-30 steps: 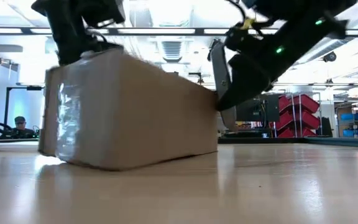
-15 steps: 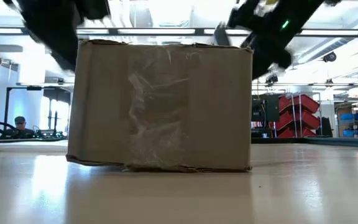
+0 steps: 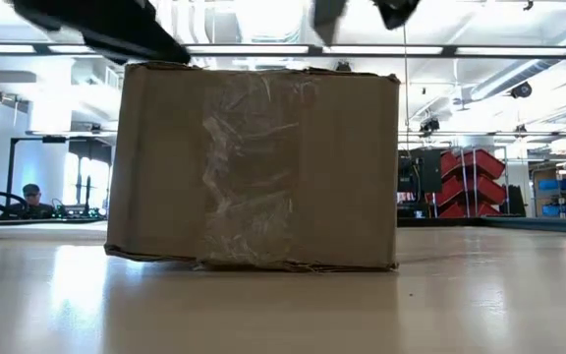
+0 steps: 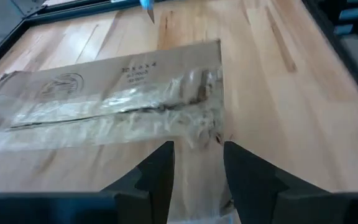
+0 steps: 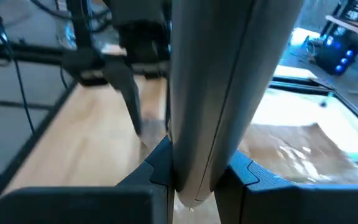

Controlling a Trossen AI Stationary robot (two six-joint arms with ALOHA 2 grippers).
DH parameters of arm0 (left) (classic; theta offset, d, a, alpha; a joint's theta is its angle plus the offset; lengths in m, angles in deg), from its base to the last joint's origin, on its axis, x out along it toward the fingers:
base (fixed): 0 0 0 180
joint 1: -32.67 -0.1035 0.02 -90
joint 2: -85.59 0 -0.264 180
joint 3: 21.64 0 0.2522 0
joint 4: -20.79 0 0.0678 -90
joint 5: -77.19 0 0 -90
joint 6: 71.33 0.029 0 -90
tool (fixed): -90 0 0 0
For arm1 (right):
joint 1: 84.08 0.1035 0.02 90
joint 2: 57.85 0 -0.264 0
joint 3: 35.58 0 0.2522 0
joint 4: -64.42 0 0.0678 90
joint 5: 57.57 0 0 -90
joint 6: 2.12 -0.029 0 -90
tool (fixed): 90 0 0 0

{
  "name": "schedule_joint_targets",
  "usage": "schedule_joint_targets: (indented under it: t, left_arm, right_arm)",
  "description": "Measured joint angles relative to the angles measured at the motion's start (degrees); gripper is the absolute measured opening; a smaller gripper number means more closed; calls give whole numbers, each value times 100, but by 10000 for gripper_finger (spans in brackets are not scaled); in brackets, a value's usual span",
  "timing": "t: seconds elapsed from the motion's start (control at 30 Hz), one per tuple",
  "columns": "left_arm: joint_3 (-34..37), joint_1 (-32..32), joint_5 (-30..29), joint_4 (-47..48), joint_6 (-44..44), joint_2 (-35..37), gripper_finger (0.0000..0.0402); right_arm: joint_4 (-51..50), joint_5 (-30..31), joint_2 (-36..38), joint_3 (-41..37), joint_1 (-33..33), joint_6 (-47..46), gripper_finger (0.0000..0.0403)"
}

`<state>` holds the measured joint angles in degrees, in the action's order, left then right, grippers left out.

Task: Pack items into zip bag
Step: Open the brown box using the silver cutter blade

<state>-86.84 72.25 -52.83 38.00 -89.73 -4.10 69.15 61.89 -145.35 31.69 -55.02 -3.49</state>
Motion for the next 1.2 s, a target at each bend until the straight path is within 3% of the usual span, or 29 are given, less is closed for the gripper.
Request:
schedule_joint_targets:
  t: [0.27, 0.63, 1.2]
  left_arm:
    - [0, -2, 3, -101, -40, -219, 155]
    - [-9, -11, 1, -152, -189, -472, 159]
    - [2, -2, 30, -116, -291, -478, 139]
  right_arm:
    - [1762, -548, -922, 225, -17, 276, 51]
    - [1285, -547, -1882, 1188, -57, 478, 51]
    - [1182, -239, -1921, 1061, -144, 239, 51]
